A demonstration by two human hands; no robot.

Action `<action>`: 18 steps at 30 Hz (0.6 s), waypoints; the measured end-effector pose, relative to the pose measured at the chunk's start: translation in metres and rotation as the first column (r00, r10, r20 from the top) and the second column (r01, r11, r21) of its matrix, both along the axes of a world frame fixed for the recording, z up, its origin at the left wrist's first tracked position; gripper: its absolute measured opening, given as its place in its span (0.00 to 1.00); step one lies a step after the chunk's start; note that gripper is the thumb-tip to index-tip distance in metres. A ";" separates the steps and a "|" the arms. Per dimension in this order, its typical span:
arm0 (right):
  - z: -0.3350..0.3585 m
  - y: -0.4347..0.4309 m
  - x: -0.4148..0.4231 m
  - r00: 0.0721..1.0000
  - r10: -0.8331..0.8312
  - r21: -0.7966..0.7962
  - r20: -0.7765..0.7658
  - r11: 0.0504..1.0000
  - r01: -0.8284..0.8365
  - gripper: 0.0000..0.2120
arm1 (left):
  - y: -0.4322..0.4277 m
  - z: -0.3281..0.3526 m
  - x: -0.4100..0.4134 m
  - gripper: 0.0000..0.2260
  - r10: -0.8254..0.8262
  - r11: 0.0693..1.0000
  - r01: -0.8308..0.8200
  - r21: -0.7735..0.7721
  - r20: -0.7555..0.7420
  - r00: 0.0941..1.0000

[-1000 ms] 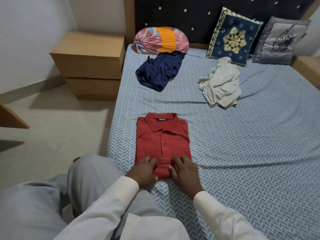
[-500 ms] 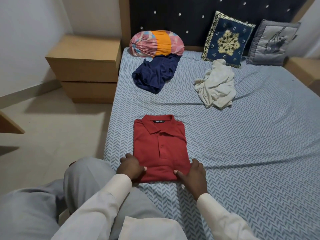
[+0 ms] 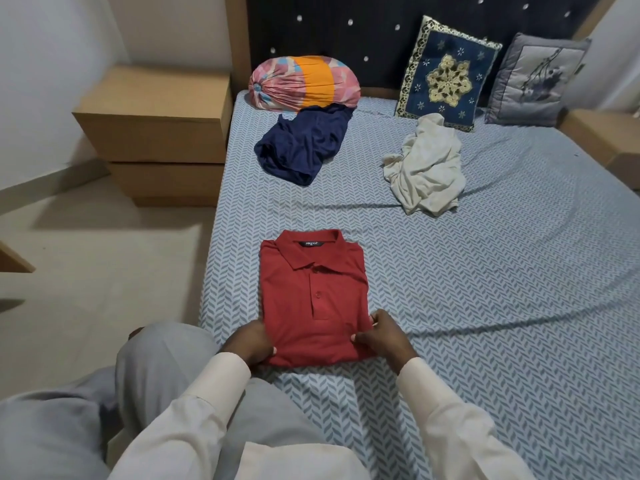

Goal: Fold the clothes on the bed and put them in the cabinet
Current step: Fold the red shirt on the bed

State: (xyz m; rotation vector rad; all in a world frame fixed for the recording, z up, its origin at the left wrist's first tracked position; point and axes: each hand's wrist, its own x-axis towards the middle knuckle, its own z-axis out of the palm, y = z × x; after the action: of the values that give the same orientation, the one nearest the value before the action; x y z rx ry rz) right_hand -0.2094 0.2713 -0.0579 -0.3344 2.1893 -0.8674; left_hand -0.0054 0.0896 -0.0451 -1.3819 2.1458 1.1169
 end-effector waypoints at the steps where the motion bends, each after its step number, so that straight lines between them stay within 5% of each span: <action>1: -0.002 0.002 0.000 1.000 0.025 0.042 -0.015 0.999 -0.024 0.22 | 0.001 -0.001 0.000 0.19 -0.003 1.000 0.003 -0.011 0.000 1.000; 7: 0.009 -0.011 -0.004 0.998 0.030 -0.017 -0.048 0.999 -0.031 0.38 | -0.013 -0.005 -0.007 0.27 0.334 0.937 -0.297 0.181 -0.222 0.916; 10: 0.007 -0.036 -0.016 0.996 -0.052 -0.022 -0.076 0.998 0.050 0.31 | -0.032 -0.014 -0.022 0.31 0.468 0.878 -0.392 0.274 -0.326 0.821; 15: -0.018 -0.076 -0.055 0.980 -0.197 -0.075 0.010 0.978 0.197 0.30 | -0.050 0.014 -0.048 0.40 0.338 0.940 -0.328 0.096 -0.411 0.847; 18: 0.015 -0.085 -0.049 0.997 -0.068 -0.083 -0.044 0.995 0.064 0.42 | -0.063 0.011 -0.056 0.44 0.190 0.981 -0.183 0.058 -0.432 0.882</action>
State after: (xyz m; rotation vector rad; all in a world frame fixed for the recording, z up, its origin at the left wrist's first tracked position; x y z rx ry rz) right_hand -0.2579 0.1865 -0.0432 -0.3263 2.2228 -0.9960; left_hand -0.0613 0.0267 -0.0344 -1.4660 2.3239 1.6507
